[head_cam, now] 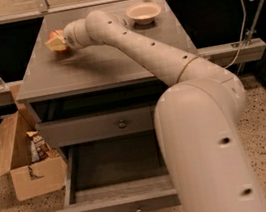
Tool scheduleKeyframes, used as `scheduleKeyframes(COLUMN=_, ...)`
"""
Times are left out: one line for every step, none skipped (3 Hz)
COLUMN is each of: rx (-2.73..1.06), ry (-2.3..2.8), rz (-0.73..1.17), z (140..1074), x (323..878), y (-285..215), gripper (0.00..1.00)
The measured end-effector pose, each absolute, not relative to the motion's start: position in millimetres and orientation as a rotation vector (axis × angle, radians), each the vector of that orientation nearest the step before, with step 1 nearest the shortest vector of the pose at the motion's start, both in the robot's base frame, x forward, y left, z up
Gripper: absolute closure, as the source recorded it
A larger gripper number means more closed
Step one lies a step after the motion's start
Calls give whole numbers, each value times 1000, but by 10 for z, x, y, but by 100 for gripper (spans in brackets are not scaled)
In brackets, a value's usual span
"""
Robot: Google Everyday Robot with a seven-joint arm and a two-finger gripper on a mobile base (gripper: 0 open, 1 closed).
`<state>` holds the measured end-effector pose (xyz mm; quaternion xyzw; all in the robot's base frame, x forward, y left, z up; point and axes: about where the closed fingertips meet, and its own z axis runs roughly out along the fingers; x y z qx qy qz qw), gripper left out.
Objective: Place apple into middle drawer
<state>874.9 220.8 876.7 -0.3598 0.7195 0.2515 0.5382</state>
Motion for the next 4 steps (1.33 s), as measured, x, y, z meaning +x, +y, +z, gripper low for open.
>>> scheduleKeyframes(rx=-771, ry=1612, rz=632, z=8941, x=8516, y=1811, gripper=100)
scheduleKeyframes(rx=-720, ry=1525, rz=632, z=9067, x=8346, y=1482, gripper=100)
scheduleKeyframes(rx=-714, ry=1484, rz=658, z=9229, x=8237, y=1531, gripper=100)
scheduleKeyframes(rx=-715, ry=1484, rz=658, z=9229, x=8237, y=1533, gripper=100)
